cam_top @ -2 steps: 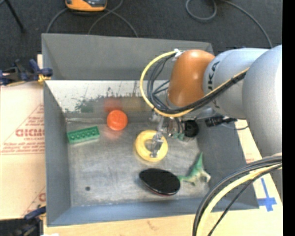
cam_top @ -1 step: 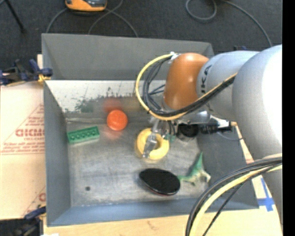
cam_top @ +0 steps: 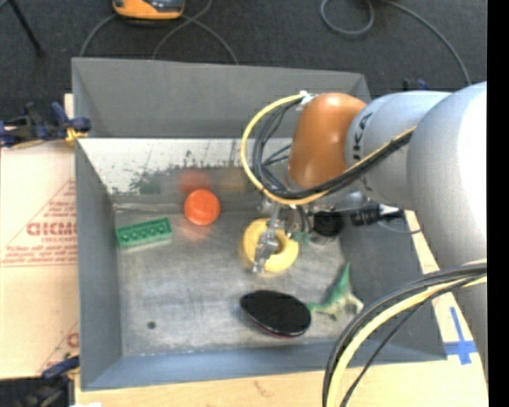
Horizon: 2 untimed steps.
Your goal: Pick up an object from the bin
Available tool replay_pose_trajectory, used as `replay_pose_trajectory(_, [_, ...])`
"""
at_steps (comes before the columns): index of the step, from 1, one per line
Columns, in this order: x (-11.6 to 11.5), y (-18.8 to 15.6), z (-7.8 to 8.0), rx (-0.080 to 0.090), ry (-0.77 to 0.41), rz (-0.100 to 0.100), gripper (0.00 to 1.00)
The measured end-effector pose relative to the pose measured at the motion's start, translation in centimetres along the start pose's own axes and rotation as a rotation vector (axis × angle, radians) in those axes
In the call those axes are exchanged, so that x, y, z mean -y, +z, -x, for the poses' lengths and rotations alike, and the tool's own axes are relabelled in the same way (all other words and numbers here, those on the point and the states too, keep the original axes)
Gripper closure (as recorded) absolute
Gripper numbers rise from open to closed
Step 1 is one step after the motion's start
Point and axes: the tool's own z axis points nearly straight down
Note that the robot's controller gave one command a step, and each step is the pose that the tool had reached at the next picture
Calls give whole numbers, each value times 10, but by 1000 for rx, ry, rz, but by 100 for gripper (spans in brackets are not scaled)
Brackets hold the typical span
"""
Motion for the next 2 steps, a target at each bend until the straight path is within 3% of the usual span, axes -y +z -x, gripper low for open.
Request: replay_pose_trajectory(2, [0,0,0,0,0,0,100])
